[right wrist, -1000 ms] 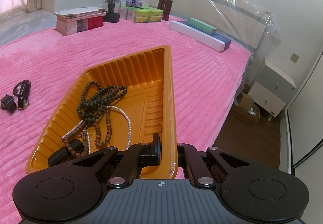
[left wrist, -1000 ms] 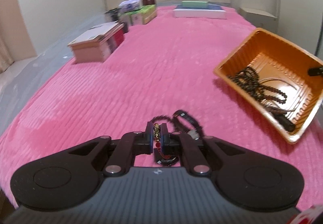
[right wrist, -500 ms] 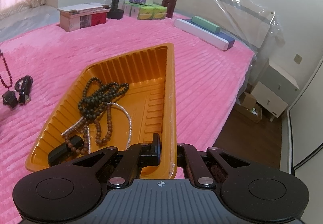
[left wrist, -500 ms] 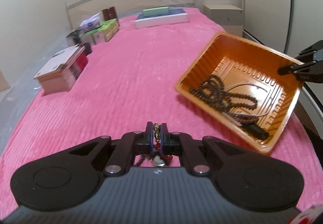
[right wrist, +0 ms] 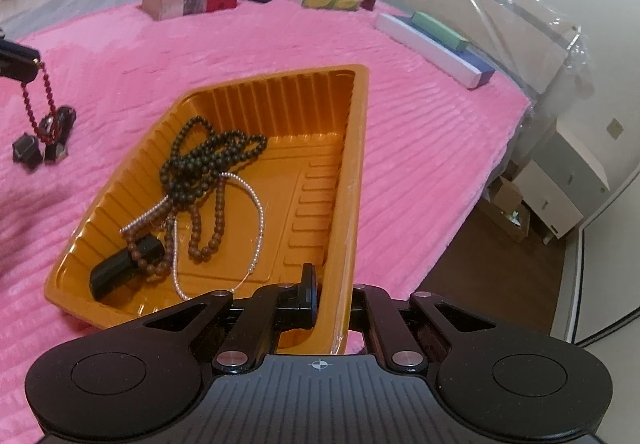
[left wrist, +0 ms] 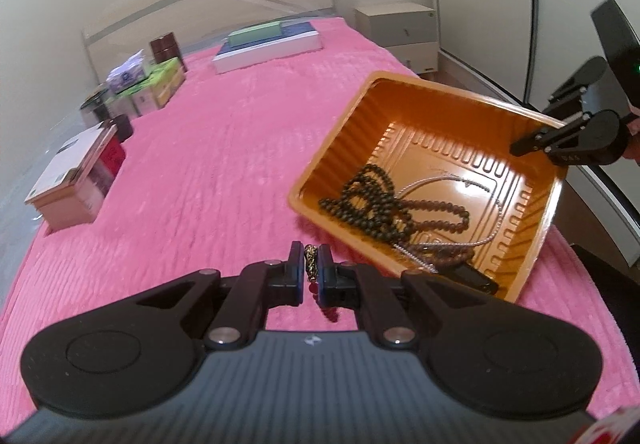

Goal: Organize jewelry
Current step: 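Carry the red bead bracelet into the tray and open the left tool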

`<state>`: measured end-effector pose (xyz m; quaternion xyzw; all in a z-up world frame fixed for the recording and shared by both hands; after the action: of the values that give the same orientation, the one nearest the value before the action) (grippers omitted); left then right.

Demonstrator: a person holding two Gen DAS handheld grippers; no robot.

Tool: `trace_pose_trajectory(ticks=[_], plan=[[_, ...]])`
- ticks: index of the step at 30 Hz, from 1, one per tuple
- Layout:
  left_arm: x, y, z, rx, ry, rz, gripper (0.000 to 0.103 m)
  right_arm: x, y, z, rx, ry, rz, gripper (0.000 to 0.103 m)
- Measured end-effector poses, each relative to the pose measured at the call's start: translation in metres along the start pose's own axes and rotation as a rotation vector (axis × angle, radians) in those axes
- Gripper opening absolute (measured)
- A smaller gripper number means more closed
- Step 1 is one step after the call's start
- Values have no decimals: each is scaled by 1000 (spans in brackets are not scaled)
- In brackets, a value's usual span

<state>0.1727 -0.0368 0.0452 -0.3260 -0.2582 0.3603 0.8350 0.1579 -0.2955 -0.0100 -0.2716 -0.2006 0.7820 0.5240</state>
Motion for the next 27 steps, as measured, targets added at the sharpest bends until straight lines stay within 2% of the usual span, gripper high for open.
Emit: trace_pose_trajectory(ticks=[9,16,22,27], plan=[[-22,-15,-13,1,54,-67,5,-4,-8,-4,51,-17,48,4],[-35,-47,-22,-27,95,-130,5,-5,-10,-8,72,-23,68,4],[-45,-79,-33,-42,165,-170,5,-6,-11,-8,75,-23,75,4],[-55,-90,-48,-14,229,-179,6,-6,-12,-9,77,-25,74,4]])
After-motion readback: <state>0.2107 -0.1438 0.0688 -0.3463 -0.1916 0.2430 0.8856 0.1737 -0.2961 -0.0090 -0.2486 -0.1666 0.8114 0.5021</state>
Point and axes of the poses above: each gripper's, at about its wrist camera, not at the fingertips, and z roughly against the way its jaws point, x to its left, y to its underside, the point moved 3 cm from there along -z, roughly the way its jaws point
